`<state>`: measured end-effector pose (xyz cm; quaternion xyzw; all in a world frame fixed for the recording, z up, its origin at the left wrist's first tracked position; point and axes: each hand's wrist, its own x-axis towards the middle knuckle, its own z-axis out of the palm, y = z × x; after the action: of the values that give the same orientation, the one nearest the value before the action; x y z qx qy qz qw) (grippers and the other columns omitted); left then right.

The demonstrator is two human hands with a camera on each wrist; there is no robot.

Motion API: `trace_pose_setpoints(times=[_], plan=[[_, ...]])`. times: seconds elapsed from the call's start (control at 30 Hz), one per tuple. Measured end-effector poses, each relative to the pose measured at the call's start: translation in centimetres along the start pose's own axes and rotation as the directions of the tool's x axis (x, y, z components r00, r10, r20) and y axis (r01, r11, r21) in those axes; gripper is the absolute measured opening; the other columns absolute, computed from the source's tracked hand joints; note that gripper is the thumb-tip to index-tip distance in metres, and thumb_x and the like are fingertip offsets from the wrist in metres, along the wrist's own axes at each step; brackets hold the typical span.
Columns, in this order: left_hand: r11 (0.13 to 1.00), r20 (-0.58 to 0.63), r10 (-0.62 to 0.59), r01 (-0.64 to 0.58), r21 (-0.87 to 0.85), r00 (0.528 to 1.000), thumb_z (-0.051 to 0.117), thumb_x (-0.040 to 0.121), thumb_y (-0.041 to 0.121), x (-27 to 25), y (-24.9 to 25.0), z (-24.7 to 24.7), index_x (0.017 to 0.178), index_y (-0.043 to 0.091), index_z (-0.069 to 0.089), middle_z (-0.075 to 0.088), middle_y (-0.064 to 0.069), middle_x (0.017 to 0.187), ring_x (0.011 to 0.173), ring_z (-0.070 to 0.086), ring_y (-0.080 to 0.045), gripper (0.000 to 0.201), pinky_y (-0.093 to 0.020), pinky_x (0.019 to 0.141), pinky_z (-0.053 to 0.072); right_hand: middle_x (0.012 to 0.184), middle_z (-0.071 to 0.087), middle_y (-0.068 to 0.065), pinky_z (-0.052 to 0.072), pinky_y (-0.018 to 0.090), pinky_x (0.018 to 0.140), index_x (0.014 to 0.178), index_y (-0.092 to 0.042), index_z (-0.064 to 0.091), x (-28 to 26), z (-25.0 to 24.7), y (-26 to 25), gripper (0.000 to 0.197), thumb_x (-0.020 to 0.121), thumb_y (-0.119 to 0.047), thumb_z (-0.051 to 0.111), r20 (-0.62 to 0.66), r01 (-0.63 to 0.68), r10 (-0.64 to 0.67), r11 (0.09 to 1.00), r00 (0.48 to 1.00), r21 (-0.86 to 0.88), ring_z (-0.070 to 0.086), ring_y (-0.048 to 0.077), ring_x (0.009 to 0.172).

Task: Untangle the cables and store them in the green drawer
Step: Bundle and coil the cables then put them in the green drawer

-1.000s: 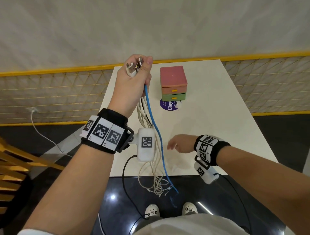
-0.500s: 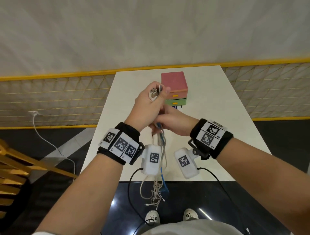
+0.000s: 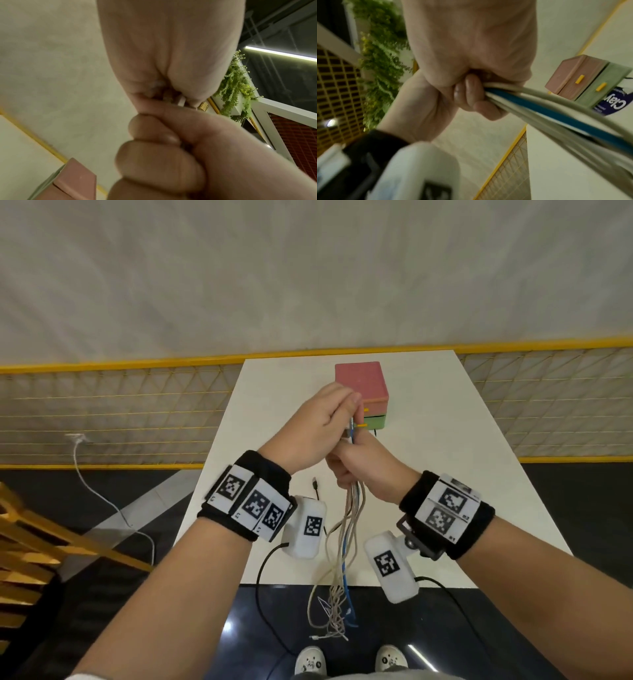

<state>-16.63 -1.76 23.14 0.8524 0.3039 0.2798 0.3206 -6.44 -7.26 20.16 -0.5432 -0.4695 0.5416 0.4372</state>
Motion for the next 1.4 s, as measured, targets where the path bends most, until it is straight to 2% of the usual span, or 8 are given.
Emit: trace_pose_setpoints(times=[0.17, 0.3, 0.47, 0.6, 0.77, 0.93, 1.07, 1.4], plan=[[0.974, 0.062, 0.147, -0.155, 0.165, 0.987, 0.050, 0.097, 0.041, 0.3, 0.4, -0.8, 0.092, 0.012, 0.058, 0.054, -0.001, 0.089, 0.085, 0.048, -0.013, 0.030, -0.019, 0.076, 0.038, 0.049, 0.024, -0.003, 0.016, 0.019, 0.043, 0.059, -0.020, 0.031, -0.3, -1.3, -1.2, 0.035, 0.086, -0.003, 0.048, 0.027, 0.024, -0.023, 0.998, 0.999, -0.053, 0.017, 0.009, 0.041], [0.957, -0.103, 0.235, -0.212, 0.199, 0.966, 0.059, 0.094, 0.017, 0.3, 0.8, -0.3, 0.084, 0.005, 0.055, 0.054, -0.003, 0.081, 0.075, 0.047, -0.010, 0.016, -0.021, 0.069, 0.040, 0.050, 0.028, -0.005, 0.022, 0.023, 0.044, 0.059, -0.022, 0.043, -0.6, -1.4, -1.6, 0.037, 0.076, 0.002, 0.065, 0.076, 0.106, -0.099, 0.989, 0.992, -0.102, 0.023, 0.009, 0.044], [1.000, -0.288, -0.009, 0.003, -0.019, 0.958, 0.049, 0.101, 0.022, 0.6, 0.3, 0.2, 0.081, 0.001, 0.055, 0.049, -0.005, 0.070, 0.062, 0.043, -0.008, 0.029, -0.021, 0.062, 0.039, 0.051, 0.030, 0.003, 0.030, 0.023, 0.043, 0.061, -0.016, 0.037, -0.8, -1.9, -0.8, 0.037, 0.083, -0.019, 0.066, 0.028, 0.061, -0.056, 0.966, 0.998, -0.253, 0.029, 0.015, 0.043], [0.944, -0.422, 0.231, -0.096, 0.316, 0.877, 0.042, 0.101, 0.026, 0.6, -0.7, 0.2, 0.101, 0.010, 0.068, 0.060, -0.004, 0.107, 0.100, 0.056, -0.019, 0.031, -0.037, 0.092, 0.044, 0.052, 0.022, 0.001, 0.017, 0.022, 0.044, 0.060, -0.018, 0.030, -0.9, -2.9, -0.2, 0.036, 0.082, -0.005, 0.056, 0.000, -0.024, 0.025, 0.966, 1.000, -0.259, 0.016, 0.016, 0.044], [0.779, 0.134, 0.471, -0.482, 0.401, 0.872, 0.024, 0.103, 0.043, 0.1, 0.8, 3.2, 0.118, 0.012, 0.066, 0.068, -0.002, 0.113, 0.107, 0.059, -0.020, 0.054, -0.035, 0.097, 0.039, 0.040, 0.026, -0.011, 0.019, 0.021, 0.045, 0.053, -0.017, 0.028, -1.8, -3.9, 0.2, 0.038, 0.079, 0.006, 0.044, 0.039, 0.003, 0.012, 0.925, 0.999, -0.380, 0.022, 0.007, 0.041], [0.851, 0.247, 0.202, -0.295, 0.434, 0.948, 0.016, 0.088, 0.071, 0.1, -0.5, 3.7, 0.140, 0.025, 0.045, 0.069, 0.004, 0.102, 0.087, 0.064, -0.019, 0.075, -0.027, 0.068, 0.040, 0.054, 0.040, -0.007, 0.024, 0.021, 0.043, 0.066, -0.010, 0.044, -2.2, -5.4, -0.7, 0.006, 0.067, -0.008, 0.049, 0.196, 0.090, -0.016, 0.923, 0.981, -0.375, 0.028, 0.004, 0.043], [0.860, 0.309, 0.096, -0.236, 0.453, 0.946, 0.030, 0.084, 0.076, 1.3, 0.7, 2.8, 0.145, 0.030, 0.037, 0.067, 0.007, 0.095, 0.082, 0.060, -0.018, 0.078, -0.026, 0.068, 0.038, 0.062, 0.032, 0.002, 0.022, 0.022, 0.044, 0.071, -0.010, 0.044, -1.9, -6.5, -1.7, 0.022, 0.076, 0.005, 0.058, 0.279, 0.081, 0.035, 0.916, 0.960, -0.394, 0.024, 0.009, 0.048], [0.966, 0.281, 0.024, -0.095, 0.241, 0.960, 0.057, 0.089, 0.052, 0.7, -0.7, -0.5, 0.062, 0.038, 0.052, 0.047, 0.010, 0.051, 0.051, 0.042, -0.008, 0.031, -0.020, 0.047, 0.027, 0.059, 0.042, 0.011, 0.048, 0.026, 0.057, 0.077, 0.002, 0.049, -2.6, -10.3, -1.6, 0.030, 0.093, -0.021, 0.058, 0.328, 0.076, 0.061, 0.917, 0.943, -0.390, 0.050, 0.020, 0.051]])
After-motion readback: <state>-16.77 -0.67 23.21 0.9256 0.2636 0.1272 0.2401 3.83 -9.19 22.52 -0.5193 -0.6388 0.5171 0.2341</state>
